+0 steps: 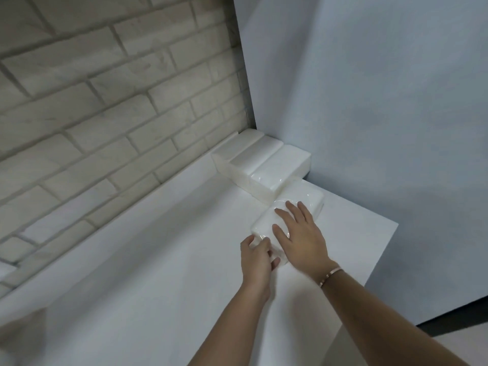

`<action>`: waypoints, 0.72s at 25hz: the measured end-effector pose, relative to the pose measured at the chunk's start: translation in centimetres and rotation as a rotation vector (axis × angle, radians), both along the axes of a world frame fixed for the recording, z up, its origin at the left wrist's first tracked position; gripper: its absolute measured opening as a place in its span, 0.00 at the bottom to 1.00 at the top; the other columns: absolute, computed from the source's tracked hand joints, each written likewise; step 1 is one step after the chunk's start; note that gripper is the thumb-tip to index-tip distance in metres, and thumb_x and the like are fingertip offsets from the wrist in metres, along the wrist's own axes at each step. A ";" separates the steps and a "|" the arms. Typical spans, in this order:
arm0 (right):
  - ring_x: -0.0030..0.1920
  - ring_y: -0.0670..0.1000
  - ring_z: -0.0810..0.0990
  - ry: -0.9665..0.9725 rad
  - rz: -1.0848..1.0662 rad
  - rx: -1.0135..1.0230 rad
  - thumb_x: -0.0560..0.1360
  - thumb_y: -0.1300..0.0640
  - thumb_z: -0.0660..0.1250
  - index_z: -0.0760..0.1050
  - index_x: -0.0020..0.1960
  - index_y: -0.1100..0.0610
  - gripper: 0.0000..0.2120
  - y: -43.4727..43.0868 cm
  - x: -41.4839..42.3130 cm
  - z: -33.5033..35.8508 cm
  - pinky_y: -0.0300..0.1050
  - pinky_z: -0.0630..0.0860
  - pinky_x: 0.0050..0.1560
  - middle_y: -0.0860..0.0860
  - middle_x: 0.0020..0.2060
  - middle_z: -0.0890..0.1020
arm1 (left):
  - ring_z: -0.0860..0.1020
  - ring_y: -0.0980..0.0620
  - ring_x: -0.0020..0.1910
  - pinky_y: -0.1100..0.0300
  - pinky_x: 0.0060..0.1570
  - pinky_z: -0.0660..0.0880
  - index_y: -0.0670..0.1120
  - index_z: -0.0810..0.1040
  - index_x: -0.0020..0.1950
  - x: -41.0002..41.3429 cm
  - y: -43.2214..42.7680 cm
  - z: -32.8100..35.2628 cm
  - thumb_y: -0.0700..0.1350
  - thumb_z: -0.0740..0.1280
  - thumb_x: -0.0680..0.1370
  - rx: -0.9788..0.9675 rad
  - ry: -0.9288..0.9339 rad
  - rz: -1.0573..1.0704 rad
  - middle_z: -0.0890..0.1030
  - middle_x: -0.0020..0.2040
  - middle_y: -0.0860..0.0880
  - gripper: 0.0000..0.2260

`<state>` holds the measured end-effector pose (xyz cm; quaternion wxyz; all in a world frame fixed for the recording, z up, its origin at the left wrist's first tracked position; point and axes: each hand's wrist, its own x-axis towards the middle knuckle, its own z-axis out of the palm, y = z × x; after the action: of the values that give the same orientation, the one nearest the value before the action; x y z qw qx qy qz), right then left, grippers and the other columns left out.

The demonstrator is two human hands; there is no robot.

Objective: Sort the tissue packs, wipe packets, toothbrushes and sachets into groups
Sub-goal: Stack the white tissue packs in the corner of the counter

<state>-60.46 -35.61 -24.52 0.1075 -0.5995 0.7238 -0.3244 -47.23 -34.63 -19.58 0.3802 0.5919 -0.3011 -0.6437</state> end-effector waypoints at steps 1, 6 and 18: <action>0.83 0.53 0.52 -0.002 0.012 0.027 0.78 0.34 0.47 0.69 0.77 0.47 0.33 -0.7 -0.8 0.1 0.55 0.64 0.78 0.49 0.81 0.64 | 0.84 0.43 0.54 0.53 0.51 0.83 0.50 0.71 0.67 -0.7 -0.7 0.0 0.43 0.67 0.81 0.004 -0.002 -0.011 0.83 0.55 0.44 0.15; 0.83 0.51 0.43 0.015 0.026 0.136 0.76 0.31 0.40 0.61 0.81 0.45 0.38 -3.9 -4.4 0.6 0.58 0.56 0.80 0.47 0.83 0.55 | 0.83 0.45 0.60 0.55 0.52 0.83 0.51 0.73 0.72 -3.7 -4.2 -0.2 0.43 0.67 0.79 0.000 0.030 -0.109 0.84 0.59 0.46 0.20; 0.83 0.57 0.44 0.102 0.030 0.251 0.77 0.31 0.39 0.52 0.84 0.47 0.39 -9.6 -11.1 -0.6 0.66 0.50 0.81 0.52 0.84 0.49 | 0.75 0.50 0.68 0.47 0.62 0.76 0.64 0.62 0.79 -6.8 -8.8 -0.2 0.55 0.68 0.80 0.125 0.164 -0.410 0.71 0.70 0.59 0.29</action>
<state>-71.57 -45.19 -25.14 0.1496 -0.6079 0.7541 -0.1985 -54.05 -43.40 -19.80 0.2272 0.4862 -0.3428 -0.7710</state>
